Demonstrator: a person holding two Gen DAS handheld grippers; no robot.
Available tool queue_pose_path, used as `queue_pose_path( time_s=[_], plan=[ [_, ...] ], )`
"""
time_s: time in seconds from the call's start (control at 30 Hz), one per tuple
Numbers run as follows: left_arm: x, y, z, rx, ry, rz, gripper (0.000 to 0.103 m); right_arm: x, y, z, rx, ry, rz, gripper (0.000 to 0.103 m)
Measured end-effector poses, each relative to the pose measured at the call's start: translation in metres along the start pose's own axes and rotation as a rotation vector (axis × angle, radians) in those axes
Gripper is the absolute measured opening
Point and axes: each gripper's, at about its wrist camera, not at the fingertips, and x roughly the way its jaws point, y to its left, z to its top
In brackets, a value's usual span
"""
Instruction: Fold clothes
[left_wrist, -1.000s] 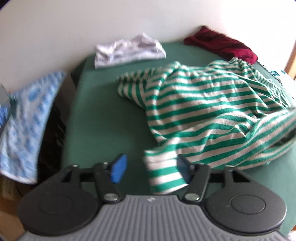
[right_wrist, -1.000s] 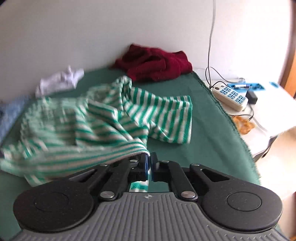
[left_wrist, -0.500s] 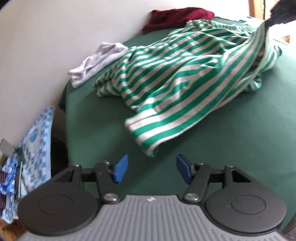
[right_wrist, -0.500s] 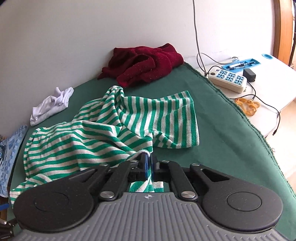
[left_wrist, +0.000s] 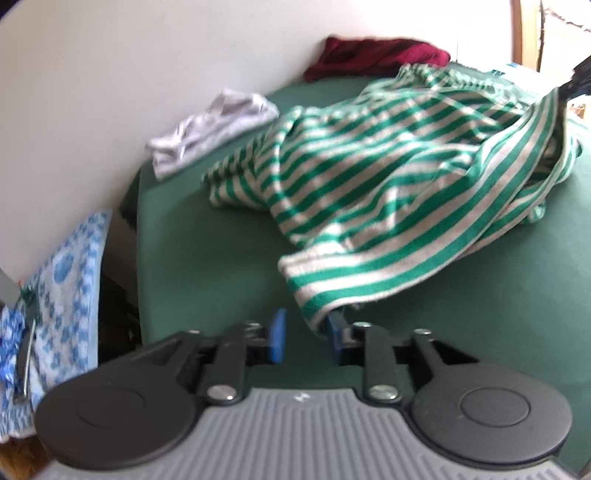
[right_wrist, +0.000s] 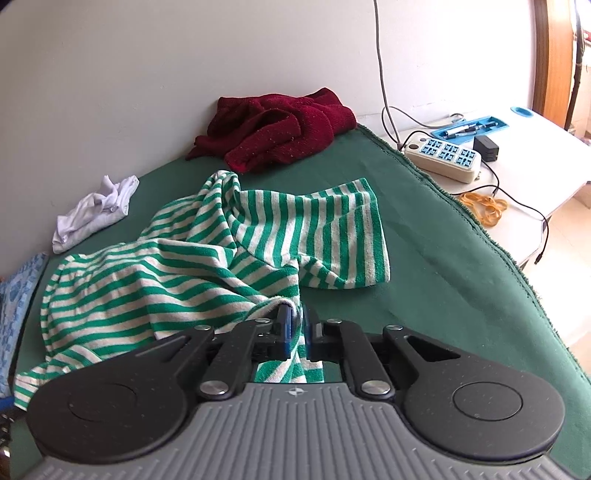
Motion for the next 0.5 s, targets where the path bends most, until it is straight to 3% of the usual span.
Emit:
queue_pose_path(
  time_s=[0.1, 0.2, 0.23, 0.27, 0.3, 0.37, 0.4, 0.43, 0.5],
  plan=[
    [0.004, 0.001, 0.003, -0.006, -0.005, -0.026, 0.047, 0.004, 0.003, -0.004, -0.038, 0.000, -0.014, 0.010],
    [0.021, -0.002, 0.006, -0.007, 0.019, 0.005, 0.047, 0.011, 0.007, -0.010, -0.086, 0.003, -0.044, 0.010],
    [0.026, -0.001, 0.007, -0.022, 0.030, 0.018, 0.038, 0.013, 0.008, -0.012, -0.102, -0.004, -0.059, 0.011],
    [0.032, 0.001, 0.007, -0.039, 0.041, 0.030, 0.018, 0.014, 0.009, -0.014, -0.118, -0.012, -0.075, 0.015],
    [0.036, 0.004, 0.007, -0.071, 0.051, 0.029, 0.007, 0.016, 0.010, -0.017, -0.132, -0.019, -0.086, 0.018],
    [0.038, 0.011, 0.006, -0.119, 0.040, 0.032, 0.005, 0.018, 0.010, -0.022, -0.139, -0.022, -0.097, 0.042],
    [0.036, 0.012, 0.006, -0.136, 0.025, 0.048, 0.004, 0.019, 0.010, -0.024, -0.136, -0.022, -0.100, 0.048],
    [0.035, 0.013, 0.006, -0.152, 0.011, 0.064, 0.004, 0.020, 0.009, -0.024, -0.132, -0.022, -0.096, 0.051],
    [0.030, 0.016, 0.011, -0.199, -0.013, 0.076, 0.004, 0.022, 0.009, -0.026, -0.122, -0.020, -0.088, 0.036]
  ],
)
